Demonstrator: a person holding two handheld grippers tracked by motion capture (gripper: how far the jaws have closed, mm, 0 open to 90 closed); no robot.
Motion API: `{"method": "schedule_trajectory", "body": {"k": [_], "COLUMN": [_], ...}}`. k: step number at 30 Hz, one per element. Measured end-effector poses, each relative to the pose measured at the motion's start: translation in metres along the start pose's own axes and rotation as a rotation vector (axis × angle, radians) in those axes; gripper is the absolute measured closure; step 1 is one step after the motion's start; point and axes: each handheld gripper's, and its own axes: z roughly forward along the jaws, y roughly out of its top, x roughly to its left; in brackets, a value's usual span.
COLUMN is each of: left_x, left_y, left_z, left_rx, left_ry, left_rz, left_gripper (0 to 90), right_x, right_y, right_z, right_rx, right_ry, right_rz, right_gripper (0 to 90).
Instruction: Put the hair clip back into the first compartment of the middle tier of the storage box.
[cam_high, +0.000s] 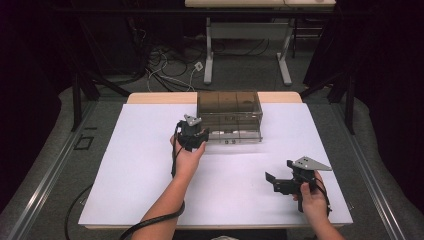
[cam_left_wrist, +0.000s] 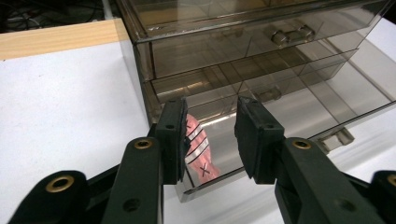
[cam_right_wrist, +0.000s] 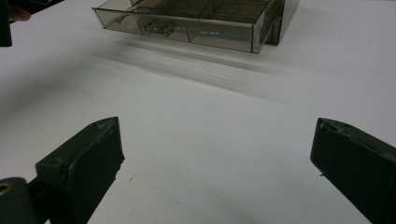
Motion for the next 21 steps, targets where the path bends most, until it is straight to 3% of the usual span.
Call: {"method": "schedule_trajectory", "body": {"k": [7, 13, 21], "left_x": [-0.0064, -0.0103, -0.0084], "left_y": [0.0026, 0.0044, 0.0057], "left_z": [-0.0025, -0.0043, -0.0052], "left_rx": [-0.01, -0.038, -0.054], "left_ry": [-0.012, -0.007, -0.028], "left_rz": [0.014, 0.05, 0.054], "left_gripper": [57.3, 51.6, 45.6], "right_x": [0.0, 0.0002, -0.0002], "right_y": [0.0, 0.0, -0.0001], "right_z": [0.0, 0.0001, -0.0001], "right_rx": [0.0, 0.003, 0.003], "right_ry": [0.0, 0.0, -0.001], "right_rz": [0.0, 0.001, 0.004], "right_gripper": [2.3, 2.3, 2.3]}}
